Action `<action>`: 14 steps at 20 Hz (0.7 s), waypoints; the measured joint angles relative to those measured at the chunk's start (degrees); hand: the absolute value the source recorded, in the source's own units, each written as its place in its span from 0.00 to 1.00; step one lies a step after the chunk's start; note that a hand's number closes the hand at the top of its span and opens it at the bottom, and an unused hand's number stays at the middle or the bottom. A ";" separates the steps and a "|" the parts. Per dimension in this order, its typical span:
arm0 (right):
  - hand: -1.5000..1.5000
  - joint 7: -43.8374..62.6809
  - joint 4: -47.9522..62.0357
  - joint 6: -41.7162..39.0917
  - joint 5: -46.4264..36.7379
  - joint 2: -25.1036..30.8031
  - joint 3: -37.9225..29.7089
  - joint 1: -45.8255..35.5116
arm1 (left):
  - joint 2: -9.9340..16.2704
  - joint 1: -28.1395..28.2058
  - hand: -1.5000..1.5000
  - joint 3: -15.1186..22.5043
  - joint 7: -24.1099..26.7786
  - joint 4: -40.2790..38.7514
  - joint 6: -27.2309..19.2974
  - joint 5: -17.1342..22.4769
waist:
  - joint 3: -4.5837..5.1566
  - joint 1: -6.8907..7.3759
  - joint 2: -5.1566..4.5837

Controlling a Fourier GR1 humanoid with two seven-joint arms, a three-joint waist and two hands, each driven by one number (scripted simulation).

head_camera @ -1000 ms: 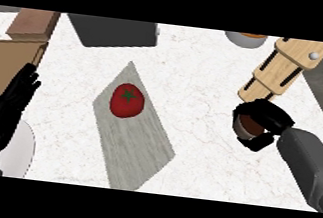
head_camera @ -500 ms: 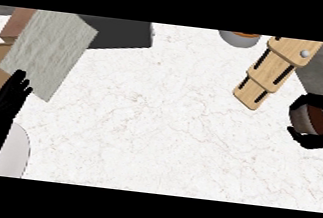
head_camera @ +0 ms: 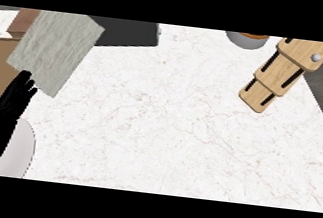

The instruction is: Pick the cupcake from the placemat and place it in the tiered shelf

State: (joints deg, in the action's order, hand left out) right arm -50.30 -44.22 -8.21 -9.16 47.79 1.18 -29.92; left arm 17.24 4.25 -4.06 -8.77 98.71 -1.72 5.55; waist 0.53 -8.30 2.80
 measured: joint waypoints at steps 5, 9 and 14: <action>1.00 9.61 -11.14 -4.98 6.33 2.86 -3.10 2.43 | 0.13 -0.39 0.50 0.66 -0.96 1.79 0.51 0.04 | -0.09 1.57 -0.47; 1.00 19.99 -20.84 -8.14 13.18 2.58 -5.50 3.72 | -0.04 -1.90 0.50 0.92 -1.21 1.14 0.87 0.15 | -0.17 2.84 -1.03; 1.00 30.48 -23.79 -16.10 29.17 -4.06 -7.81 3.59 | -0.52 -2.57 0.50 1.76 -1.41 0.87 1.23 0.13 | -0.25 3.96 -1.27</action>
State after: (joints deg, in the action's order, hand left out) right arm -19.82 -68.01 -24.32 20.01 43.73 -6.63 -26.34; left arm 16.72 1.68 -2.30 -10.18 99.58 -0.49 5.68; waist 0.29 -4.34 1.52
